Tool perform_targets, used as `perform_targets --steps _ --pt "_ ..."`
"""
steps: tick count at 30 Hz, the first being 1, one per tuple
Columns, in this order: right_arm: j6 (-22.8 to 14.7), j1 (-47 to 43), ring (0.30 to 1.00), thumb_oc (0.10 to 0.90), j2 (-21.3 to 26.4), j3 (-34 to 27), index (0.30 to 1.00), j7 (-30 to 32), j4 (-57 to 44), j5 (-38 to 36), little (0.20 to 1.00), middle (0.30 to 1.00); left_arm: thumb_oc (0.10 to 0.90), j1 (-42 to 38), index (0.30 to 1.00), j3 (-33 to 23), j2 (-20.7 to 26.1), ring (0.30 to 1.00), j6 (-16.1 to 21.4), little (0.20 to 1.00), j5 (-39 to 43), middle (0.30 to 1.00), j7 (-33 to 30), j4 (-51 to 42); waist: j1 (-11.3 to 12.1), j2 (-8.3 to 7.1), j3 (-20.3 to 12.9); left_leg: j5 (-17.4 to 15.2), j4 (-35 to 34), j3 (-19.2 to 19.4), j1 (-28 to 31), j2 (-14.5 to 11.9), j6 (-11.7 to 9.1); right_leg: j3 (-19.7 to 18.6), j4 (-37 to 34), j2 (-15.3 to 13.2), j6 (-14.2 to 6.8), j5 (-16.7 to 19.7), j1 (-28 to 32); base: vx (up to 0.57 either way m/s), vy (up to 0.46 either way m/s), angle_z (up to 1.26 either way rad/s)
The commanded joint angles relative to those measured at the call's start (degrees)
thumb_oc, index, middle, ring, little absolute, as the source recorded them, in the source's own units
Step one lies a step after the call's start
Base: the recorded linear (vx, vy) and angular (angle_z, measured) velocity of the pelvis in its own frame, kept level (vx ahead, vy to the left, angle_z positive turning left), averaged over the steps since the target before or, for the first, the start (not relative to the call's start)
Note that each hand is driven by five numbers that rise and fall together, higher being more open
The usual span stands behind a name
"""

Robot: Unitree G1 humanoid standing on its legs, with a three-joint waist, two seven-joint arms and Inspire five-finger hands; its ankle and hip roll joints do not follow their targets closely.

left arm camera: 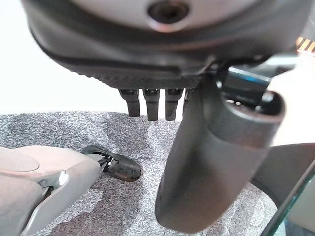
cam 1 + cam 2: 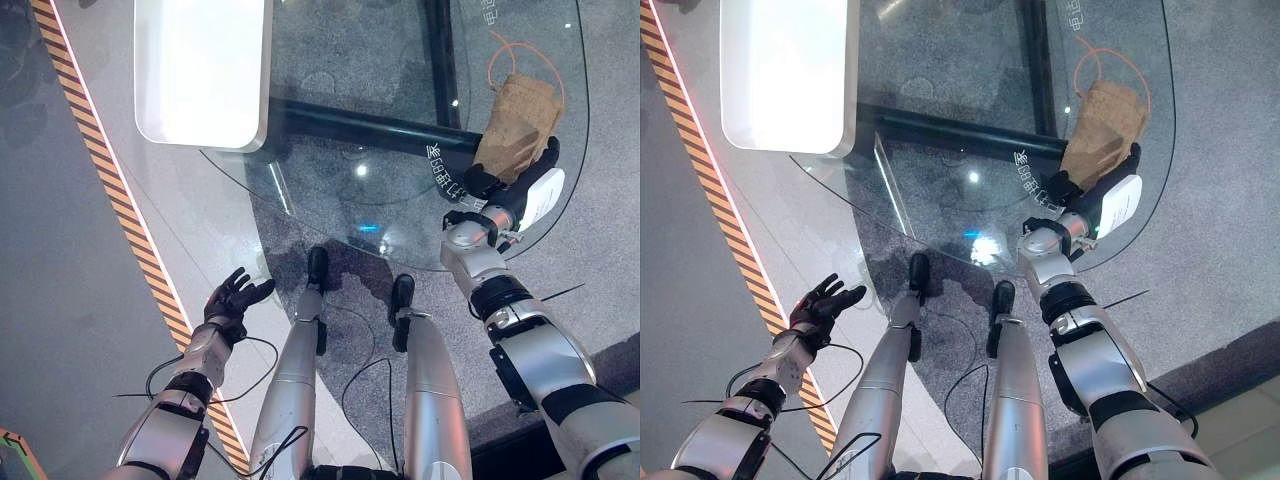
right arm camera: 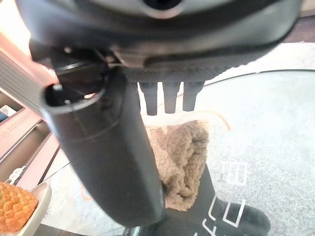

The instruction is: Wipe the table with a cloth and put it in the basket.

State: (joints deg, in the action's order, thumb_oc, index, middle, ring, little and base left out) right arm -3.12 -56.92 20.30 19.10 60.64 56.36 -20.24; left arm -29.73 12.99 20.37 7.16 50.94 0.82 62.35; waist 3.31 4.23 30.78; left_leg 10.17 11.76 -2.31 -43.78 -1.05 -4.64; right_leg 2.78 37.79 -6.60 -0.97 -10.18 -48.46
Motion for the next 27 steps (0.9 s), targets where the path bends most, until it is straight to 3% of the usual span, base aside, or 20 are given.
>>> perform_targets --steps 1,12,27 --pt "-1.5 -2.0 0.900 0.800 3.6 0.2 0.900 -1.3 1.0 0.6 0.900 0.900 0.800 -0.4 0.900 1.1 -0.4 0.900 1.6 0.900 1.6 0.900 -0.1 2.6 -0.1 2.29 -1.0 -10.6 9.7 0.4 -0.1 1.3 1.9 0.4 -14.6 -2.5 -3.5 9.4 2.4 0.00 0.000 0.00" --pt "-1.5 -3.4 0.900 0.800 2.5 1.9 0.900 -5.7 1.6 -5.4 0.900 0.900 0.800 -0.9 0.900 1.5 -0.3 0.900 1.0 0.900 1.1 0.900 -0.3 2.3 0.5 2.34 -1.0 -10.2 8.8 0.5 0.2 1.4 1.8 1.0 -14.9 -2.7 -3.4 9.4 2.6 0.00 0.000 0.00" --pt "3.9 -4.8 0.900 0.800 3.5 1.5 0.900 -6.8 8.3 -5.7 0.900 0.900 0.800 -1.3 0.900 1.8 -0.5 0.900 0.8 0.900 1.1 0.900 0.2 2.9 1.0 2.80 -1.0 -10.1 8.8 0.4 -0.1 1.6 2.0 1.5 -14.8 -2.9 -3.5 9.5 2.4 0.00 0.000 0.00"
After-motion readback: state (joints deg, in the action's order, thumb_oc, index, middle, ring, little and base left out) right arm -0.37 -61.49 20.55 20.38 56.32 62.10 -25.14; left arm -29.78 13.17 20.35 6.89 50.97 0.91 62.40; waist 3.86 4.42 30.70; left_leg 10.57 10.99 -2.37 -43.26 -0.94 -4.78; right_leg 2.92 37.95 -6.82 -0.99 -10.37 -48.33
